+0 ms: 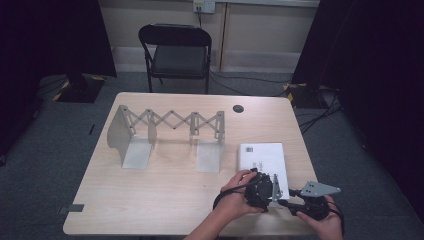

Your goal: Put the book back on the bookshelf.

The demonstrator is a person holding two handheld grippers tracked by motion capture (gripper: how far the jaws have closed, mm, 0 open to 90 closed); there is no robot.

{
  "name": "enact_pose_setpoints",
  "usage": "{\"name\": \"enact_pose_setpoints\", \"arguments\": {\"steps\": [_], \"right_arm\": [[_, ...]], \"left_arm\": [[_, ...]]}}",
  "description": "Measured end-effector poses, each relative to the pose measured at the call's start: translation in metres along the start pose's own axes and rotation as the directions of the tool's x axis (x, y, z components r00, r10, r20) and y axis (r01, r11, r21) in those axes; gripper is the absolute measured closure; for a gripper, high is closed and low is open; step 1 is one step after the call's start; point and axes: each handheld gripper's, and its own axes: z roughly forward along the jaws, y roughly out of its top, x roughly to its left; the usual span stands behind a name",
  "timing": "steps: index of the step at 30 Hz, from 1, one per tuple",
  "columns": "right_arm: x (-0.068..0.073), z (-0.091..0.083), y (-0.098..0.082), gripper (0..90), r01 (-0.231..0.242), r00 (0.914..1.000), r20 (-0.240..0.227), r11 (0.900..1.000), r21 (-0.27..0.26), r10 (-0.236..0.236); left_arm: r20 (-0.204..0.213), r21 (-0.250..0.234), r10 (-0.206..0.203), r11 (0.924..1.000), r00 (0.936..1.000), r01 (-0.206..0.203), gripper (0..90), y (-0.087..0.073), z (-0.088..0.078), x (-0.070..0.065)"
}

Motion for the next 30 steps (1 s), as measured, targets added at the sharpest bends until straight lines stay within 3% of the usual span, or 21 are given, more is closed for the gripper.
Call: {"name": "enact_pose_setpoints", "arguments": {"steps": [1,2,7,8,11,13,19,25,30], "right_arm": [[0.000,0.000,0.000,56.8,0.000,1.0000,0.000,1.000,0.000,0.000],[-0.001,-0.001,0.000,56.8,-0.008,1.0000,-0.003,1.000,-0.013,0.008],[-0.002,-0.004,0.000,51.8,-0.027,0.9992,-0.032,0.998,-0.057,0.025],[-0.003,-0.006,-0.001,45.5,-0.007,0.9994,-0.033,0.998,-0.062,0.005],[-0.004,-0.007,-0.004,42.9,0.004,0.9986,-0.053,0.997,-0.075,-0.008],[-0.005,-0.007,-0.009,37.5,0.011,0.9983,-0.056,0.998,-0.056,-0.014],[-0.005,-0.008,-0.013,35.4,0.048,0.9962,-0.072,0.998,-0.039,-0.050],[-0.004,-0.005,-0.016,34.4,0.117,0.9887,-0.092,0.993,-0.016,-0.119],[-0.005,-0.004,-0.018,33.9,0.132,0.9866,-0.095,0.991,-0.005,-0.132]], "left_arm": [[0.000,0.000,0.000,1.0000,1.0000,0.000,25.4,0.000,0.000,0.000],[0.005,0.011,0.026,0.9996,0.9997,-0.026,29.8,0.003,-0.004,0.000],[0.016,0.021,0.042,0.9989,0.9990,-0.043,37.7,0.006,-0.009,0.003],[0.026,0.030,0.044,0.9986,0.9987,-0.045,38.6,0.008,-0.013,0.006],[0.036,0.033,0.030,0.9990,0.9989,-0.031,39.8,0.010,-0.016,0.008],[0.050,0.050,0.042,0.9977,0.9978,-0.045,41.5,0.013,-0.019,0.012],[0.085,0.046,0.009,0.9989,0.9963,-0.013,44.0,0.017,-0.028,0.024],[0.110,0.065,-0.015,0.9979,0.9938,0.008,47.0,0.024,-0.037,0.036],[0.121,0.075,-0.028,0.9970,0.9923,0.019,47.8,0.027,-0.039,0.041]]}}
